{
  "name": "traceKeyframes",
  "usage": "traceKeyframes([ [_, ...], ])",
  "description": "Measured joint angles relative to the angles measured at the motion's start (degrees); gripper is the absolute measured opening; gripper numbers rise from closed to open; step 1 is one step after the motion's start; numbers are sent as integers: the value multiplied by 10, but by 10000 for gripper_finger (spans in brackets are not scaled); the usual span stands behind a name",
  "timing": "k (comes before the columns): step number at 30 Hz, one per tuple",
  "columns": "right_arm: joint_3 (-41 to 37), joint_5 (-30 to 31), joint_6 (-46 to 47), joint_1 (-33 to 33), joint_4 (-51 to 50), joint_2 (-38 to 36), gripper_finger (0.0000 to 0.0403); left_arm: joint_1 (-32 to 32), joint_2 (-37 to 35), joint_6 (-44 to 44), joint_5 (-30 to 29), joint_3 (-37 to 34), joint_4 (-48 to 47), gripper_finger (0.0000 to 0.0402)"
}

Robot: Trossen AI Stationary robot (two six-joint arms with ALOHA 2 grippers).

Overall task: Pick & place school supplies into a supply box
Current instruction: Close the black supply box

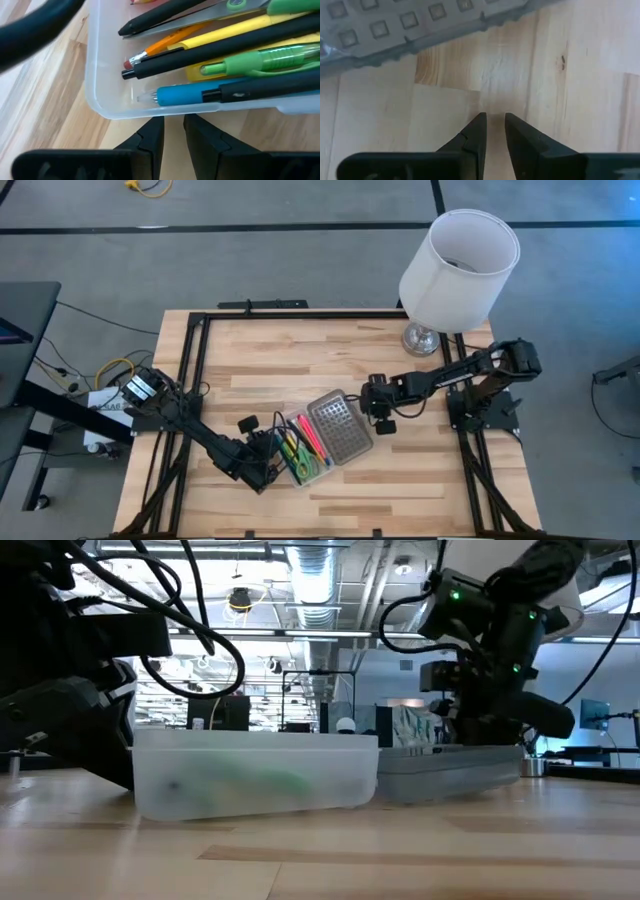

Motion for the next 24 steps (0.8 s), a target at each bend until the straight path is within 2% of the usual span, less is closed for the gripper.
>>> traceKeyframes([
  [9, -26, -30, -12, 0, 82, 0, 65, -7, 0, 9, 10, 0, 30, 77],
  [13, -26, -65, -17, 1, 107, 2, 65, -7, 0, 9, 13, 0, 34, 77],
  [18, -25, -102, -21, 1, 153, 33, 65, -7, 0, 8, 14, 0, 35, 77],
  [24, -24, -109, -23, 1, 192, 58, 65, -7, 0, 6, 14, 1, 35, 77],
])
